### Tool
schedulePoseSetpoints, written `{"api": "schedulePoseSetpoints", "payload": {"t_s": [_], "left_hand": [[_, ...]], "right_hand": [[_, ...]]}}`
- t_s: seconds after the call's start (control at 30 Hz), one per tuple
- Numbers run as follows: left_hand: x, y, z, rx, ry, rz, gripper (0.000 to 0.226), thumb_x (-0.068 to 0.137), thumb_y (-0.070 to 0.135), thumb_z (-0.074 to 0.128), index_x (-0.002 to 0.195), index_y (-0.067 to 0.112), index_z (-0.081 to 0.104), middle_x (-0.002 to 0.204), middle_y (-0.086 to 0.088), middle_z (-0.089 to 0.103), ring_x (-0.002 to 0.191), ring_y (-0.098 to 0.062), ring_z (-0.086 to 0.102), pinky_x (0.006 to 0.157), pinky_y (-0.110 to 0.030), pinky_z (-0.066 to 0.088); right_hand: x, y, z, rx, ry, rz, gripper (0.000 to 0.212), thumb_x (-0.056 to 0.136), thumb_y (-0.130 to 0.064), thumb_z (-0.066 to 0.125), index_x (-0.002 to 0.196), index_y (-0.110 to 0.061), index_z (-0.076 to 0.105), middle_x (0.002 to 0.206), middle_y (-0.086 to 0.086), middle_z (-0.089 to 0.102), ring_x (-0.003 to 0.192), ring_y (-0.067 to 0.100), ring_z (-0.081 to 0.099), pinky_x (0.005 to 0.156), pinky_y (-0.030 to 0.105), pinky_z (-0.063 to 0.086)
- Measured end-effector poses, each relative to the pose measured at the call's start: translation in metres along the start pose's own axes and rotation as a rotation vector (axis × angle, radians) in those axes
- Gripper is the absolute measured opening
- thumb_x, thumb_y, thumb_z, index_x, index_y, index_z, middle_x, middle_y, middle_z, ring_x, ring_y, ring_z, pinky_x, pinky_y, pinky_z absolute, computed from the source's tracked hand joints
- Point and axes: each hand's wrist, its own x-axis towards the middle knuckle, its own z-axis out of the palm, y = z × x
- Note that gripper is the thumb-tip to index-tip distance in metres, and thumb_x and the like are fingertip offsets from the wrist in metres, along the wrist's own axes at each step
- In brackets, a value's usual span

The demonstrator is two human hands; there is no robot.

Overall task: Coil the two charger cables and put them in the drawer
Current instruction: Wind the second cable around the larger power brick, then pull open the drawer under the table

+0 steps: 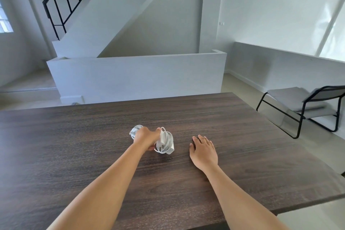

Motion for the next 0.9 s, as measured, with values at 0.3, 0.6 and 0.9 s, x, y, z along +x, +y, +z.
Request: {"api": "schedulePoseSetpoints", "payload": {"t_s": [0.3,0.6,0.9], "left_hand": [[-0.002,0.008,-0.033,0.345,0.202,0.197,0.054,0.092,0.049,0.045,0.095,-0.002,0.065,0.102,-0.018,0.067,0.089,-0.031,0.065,0.065,-0.031,0.048],[-0.019,-0.063,-0.115,0.595,0.326,0.118,0.066,0.095,0.05,0.037,0.15,0.016,0.023,0.159,-0.006,0.016,0.147,-0.025,0.008,0.119,-0.042,0.014],[-0.091,-0.182,-0.203,0.582,0.447,-0.216,0.065,0.096,0.05,0.034,0.151,0.018,0.02,0.159,-0.004,0.015,0.147,-0.024,0.006,0.119,-0.042,0.012]], "right_hand": [[0.02,-0.034,-0.033,0.149,0.011,-0.009,0.046,0.103,-0.029,0.027,0.143,-0.012,0.039,0.151,0.007,0.036,0.142,0.022,0.028,0.115,0.037,0.023],[0.033,-0.14,-0.043,0.144,0.0,-0.332,0.047,0.103,-0.03,0.029,0.144,-0.01,0.039,0.153,0.008,0.033,0.144,0.023,0.022,0.117,0.037,0.019],[-0.024,-0.275,0.017,0.153,-0.167,-0.647,0.049,0.102,-0.033,0.029,0.146,-0.012,0.036,0.157,0.009,0.025,0.147,0.024,0.015,0.119,0.038,0.012]]}}
